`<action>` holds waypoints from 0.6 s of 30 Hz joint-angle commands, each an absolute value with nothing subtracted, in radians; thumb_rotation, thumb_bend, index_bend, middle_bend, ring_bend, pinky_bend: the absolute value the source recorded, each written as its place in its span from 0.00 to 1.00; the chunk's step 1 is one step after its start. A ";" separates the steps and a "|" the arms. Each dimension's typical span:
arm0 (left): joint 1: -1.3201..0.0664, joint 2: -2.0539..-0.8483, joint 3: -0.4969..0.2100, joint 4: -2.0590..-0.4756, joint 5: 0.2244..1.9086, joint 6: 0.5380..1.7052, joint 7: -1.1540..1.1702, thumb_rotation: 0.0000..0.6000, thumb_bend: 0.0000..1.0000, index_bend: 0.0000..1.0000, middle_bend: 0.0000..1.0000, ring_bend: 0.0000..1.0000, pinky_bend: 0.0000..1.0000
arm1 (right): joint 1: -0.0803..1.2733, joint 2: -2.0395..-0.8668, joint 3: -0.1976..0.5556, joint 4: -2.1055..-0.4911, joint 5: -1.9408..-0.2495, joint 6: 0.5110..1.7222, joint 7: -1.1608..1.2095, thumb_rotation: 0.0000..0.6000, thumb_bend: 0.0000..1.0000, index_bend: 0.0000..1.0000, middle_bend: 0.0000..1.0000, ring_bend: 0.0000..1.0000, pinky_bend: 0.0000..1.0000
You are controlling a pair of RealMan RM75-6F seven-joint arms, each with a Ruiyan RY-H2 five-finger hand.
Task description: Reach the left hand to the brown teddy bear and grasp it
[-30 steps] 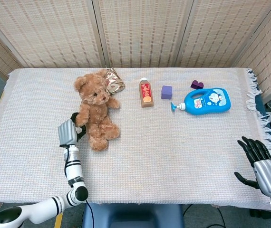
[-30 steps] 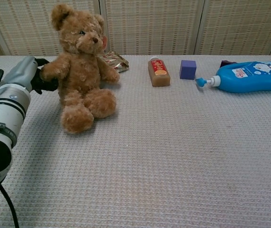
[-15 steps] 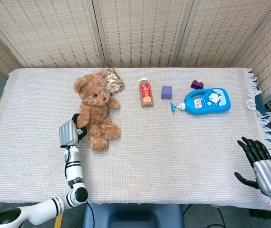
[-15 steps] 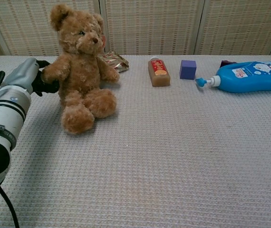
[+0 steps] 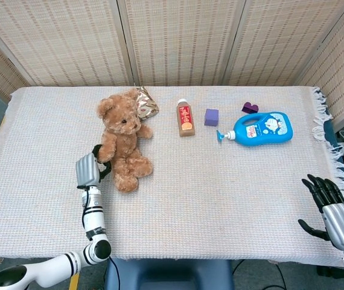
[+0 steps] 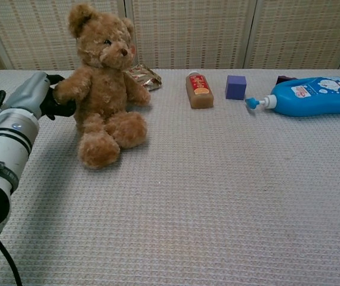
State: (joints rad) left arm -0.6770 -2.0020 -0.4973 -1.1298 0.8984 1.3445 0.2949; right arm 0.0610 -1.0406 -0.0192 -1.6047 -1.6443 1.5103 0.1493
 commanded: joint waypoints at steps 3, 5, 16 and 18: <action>-0.682 -2.016 -0.503 -1.106 0.953 1.388 0.237 1.00 0.55 0.45 0.62 0.50 0.50 | 0.061 -1.039 -0.019 -1.604 -1.645 1.510 0.152 1.00 0.09 0.00 0.00 0.00 0.05; -0.685 -2.024 -0.496 -1.082 0.979 1.406 0.226 1.00 0.55 0.44 0.62 0.49 0.50 | 0.061 -1.041 -0.018 -1.604 -1.643 1.510 0.150 1.00 0.09 0.00 0.00 0.00 0.05; -0.658 -1.996 -0.484 -1.154 0.920 1.346 0.299 1.00 0.54 0.45 0.62 0.49 0.50 | 0.061 -1.039 -0.019 -1.604 -1.644 1.510 0.152 1.00 0.09 0.00 0.00 0.00 0.05; -0.657 -1.991 -0.480 -1.156 0.935 1.350 0.289 1.00 0.53 0.42 0.59 0.47 0.49 | 0.061 -1.041 -0.018 -1.604 -1.642 1.509 0.152 1.00 0.09 0.00 0.00 0.00 0.05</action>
